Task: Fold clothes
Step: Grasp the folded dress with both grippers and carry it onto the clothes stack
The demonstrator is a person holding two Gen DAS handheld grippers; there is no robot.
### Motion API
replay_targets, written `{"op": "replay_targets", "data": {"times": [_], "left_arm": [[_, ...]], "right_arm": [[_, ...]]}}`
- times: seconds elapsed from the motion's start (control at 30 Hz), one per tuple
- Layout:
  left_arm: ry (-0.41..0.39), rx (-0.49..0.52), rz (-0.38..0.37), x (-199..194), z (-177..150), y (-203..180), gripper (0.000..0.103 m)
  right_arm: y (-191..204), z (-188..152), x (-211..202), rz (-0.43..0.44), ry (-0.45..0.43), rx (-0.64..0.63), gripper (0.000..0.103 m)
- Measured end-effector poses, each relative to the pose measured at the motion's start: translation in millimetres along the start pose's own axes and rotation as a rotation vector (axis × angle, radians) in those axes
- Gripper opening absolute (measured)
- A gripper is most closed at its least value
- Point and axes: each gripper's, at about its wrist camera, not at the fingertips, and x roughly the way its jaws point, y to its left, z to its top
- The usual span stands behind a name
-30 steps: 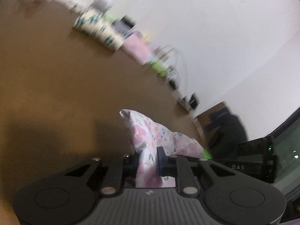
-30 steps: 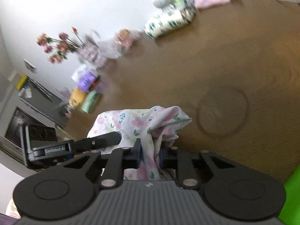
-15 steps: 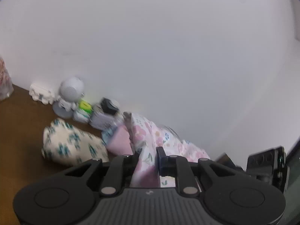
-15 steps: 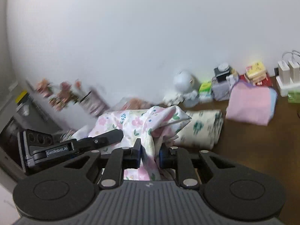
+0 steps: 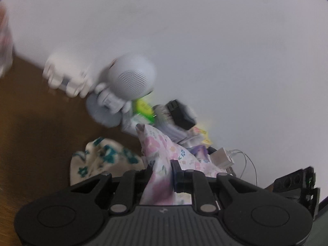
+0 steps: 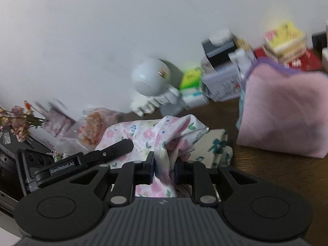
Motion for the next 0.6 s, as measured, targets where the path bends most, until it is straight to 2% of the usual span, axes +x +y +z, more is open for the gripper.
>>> {"op": "replay_targets", "data": {"times": [0.07,0.17,0.23,0.3,0.4,0.47,0.5,0.53,0.57,0.6], "left_arm": [[-0.010,-0.015,-0.017,6,-7,14,0.018],[-0.026,-0.007,-0.017,0,-8,16,0.031],[-0.045,0.004,-0.006,-8,-8,14,0.040],[-0.103,0.070,0.058,-25,-5,0,0.047],[-0.221,0.201,0.187,-51,-1,-30,0.047],[-0.317,0.296,0.248,-63,-3,-55,0.043],[-0.348,0.342,0.249,-66,-6,-68,0.029],[-0.354,0.390,0.251,-63,-9,-81,0.022],[-0.332,0.438,0.265,-54,-13,-90,0.012],[-0.304,0.482,0.288,-43,-17,-97,0.010]], "right_arm": [[-9,-4,10,-0.005,-0.004,-0.002,0.020],[-15,-15,15,-0.027,-0.029,-0.038,0.032],[-12,-20,9,-0.057,-0.066,-0.075,0.058],[-8,-20,-4,-0.087,-0.105,-0.103,0.063],[7,-17,-35,-0.172,-0.242,-0.203,0.063],[20,-16,-48,-0.206,-0.339,-0.275,0.051],[27,-16,-49,-0.216,-0.372,-0.308,0.028],[35,-18,-42,-0.222,-0.374,-0.340,0.019],[43,-20,-35,-0.228,-0.377,-0.372,0.017],[51,-23,-26,-0.240,-0.375,-0.410,0.013]]}}
